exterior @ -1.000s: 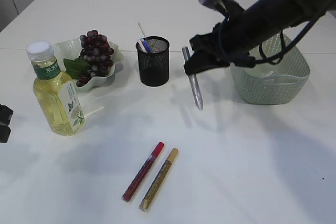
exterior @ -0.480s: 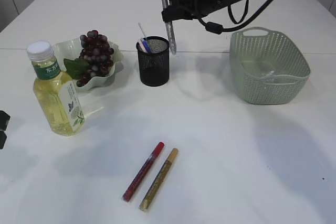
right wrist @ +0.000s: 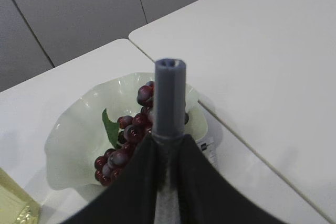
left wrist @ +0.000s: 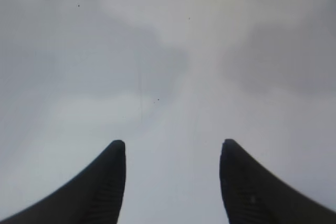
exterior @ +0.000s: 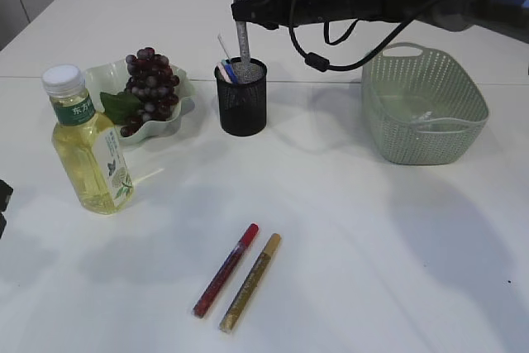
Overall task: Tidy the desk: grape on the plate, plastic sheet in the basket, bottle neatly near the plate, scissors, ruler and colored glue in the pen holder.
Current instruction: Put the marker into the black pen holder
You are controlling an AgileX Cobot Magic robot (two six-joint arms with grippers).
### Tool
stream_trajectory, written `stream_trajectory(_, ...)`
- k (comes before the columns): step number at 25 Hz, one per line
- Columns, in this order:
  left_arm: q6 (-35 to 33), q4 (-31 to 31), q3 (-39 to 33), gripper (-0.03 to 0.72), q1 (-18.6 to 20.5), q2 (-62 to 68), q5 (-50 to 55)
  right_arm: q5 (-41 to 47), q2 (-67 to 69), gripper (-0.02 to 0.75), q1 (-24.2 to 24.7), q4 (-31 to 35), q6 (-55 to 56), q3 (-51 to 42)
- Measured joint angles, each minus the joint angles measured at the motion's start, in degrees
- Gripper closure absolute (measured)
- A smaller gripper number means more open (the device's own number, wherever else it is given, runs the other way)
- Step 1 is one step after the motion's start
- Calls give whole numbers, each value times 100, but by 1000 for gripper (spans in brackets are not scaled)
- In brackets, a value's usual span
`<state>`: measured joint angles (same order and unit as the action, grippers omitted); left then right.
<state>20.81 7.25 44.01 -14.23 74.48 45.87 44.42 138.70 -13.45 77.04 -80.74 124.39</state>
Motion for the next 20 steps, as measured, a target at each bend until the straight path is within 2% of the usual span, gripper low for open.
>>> stream_trajectory(4,0,0,0,273,0,0,14,-373,161,639,0,555,-686,0)
stream_trajectory(8,0,0,0,273,0,0,18,-556,341,616,0,947,-906,0)
stream_trajectory(10,0,0,0,273,0,0,18,-579,354,566,0,1011,-930,0)
stream_trajectory(14,0,0,0,273,0,0,18,-579,354,351,0,1050,-867,0)
stream_trajectory(16,0,0,0,273,0,0,18,-579,354,282,0,1050,-593,0)
stream_trajectory(18,0,0,0,273,0,0,18,-579,343,270,0,811,50,0)
stream_trajectory(20,0,0,0,273,0,0,18,-490,246,282,0,-47,1048,0)
